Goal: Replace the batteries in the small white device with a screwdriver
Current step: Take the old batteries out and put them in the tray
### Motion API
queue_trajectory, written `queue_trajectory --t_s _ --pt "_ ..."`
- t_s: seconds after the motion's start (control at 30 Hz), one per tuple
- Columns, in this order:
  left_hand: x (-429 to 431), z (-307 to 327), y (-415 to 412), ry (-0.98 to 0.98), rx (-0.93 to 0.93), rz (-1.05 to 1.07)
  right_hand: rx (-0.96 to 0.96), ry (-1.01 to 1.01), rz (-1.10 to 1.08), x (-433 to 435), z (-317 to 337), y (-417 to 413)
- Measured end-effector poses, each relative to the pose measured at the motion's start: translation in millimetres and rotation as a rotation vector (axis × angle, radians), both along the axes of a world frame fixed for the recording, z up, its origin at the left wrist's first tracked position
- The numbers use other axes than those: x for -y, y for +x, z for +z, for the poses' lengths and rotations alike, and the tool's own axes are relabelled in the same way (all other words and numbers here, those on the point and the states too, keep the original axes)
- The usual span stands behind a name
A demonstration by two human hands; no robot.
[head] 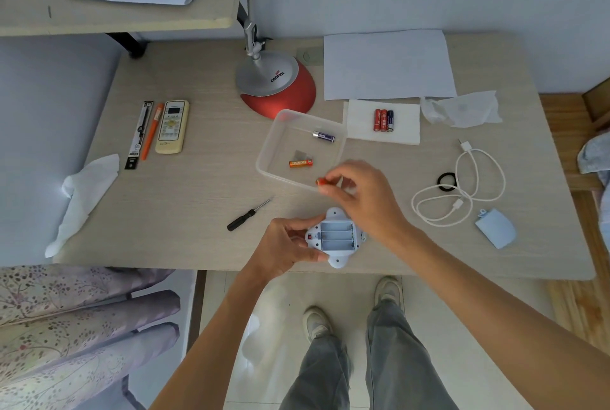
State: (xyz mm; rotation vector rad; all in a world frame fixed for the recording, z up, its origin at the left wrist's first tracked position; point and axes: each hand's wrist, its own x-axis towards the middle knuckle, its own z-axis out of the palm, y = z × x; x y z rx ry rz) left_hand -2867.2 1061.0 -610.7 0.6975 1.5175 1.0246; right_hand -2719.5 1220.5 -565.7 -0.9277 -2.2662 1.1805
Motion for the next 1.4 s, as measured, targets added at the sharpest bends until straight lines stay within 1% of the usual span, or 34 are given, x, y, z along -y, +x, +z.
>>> queue_trajectory --t_s 0.07,0.2,0.27,0.37,0.43,0.6,0.67,0.73,0.8,0.9,1.0,1.03,1.1,1.2,1.27,1.33,1.4 --pt "1 -1 0 -0.006 0.016 0.013 0.011 0.051 -0.036 -18 1 -24" --pt "1 -3 1 -0.006 0.04 0.019 0.105 0.142 -0.058 -45 -11 -63" --pt "2 -3 1 -0.007 0.053 0.027 0.172 0.209 -0.004 -50 -19 -75" --pt "2 -2 1 -0.002 0.079 0.031 0.335 0.312 0.099 -54 -35 -81" --pt "2 -2 0 0.001 0.092 0.033 0.421 0.342 0.126 -55 -43 -83" --pt "1 -1 1 0.003 0.104 0.042 0.473 0.363 0.178 -58 -38 -87" --pt "2 -1 1 0.007 0.109 0.042 0.489 0.346 0.177 -59 -32 -86" --pt "2 0 1 0.004 0.103 0.043 0.457 0.323 0.16 -57 -23 -82" --pt "2 0 1 0.003 0.094 0.039 0.37 0.276 0.099 -54 -11 -71" --pt "2 -1 0 0.0 0.08 0.038 0.161 0.194 -0.09 -48 4 -38" --pt "2 -1 -1 -0.002 0.076 0.033 0.052 0.034 -0.214 -31 10 10" --pt "2 -1 -1 -0.002 0.08 0.032 0.048 -0.024 -0.217 -25 8 28" --pt "2 -2 -1 0.0 0.087 0.031 0.087 -0.149 -0.146 -11 1 57" --pt "3 -5 -2 -0.002 0.076 0.029 0.3 -0.285 0.076 12 -18 83" --pt "4 -5 -1 0.002 0.06 0.024 0.375 -0.359 0.176 30 -27 85" --pt "3 -4 -1 0.007 0.044 0.011 0.353 -0.336 0.182 43 -31 78" --pt "2 -3 0 0.014 0.03 -0.006 0.304 -0.258 0.15 47 -31 70"
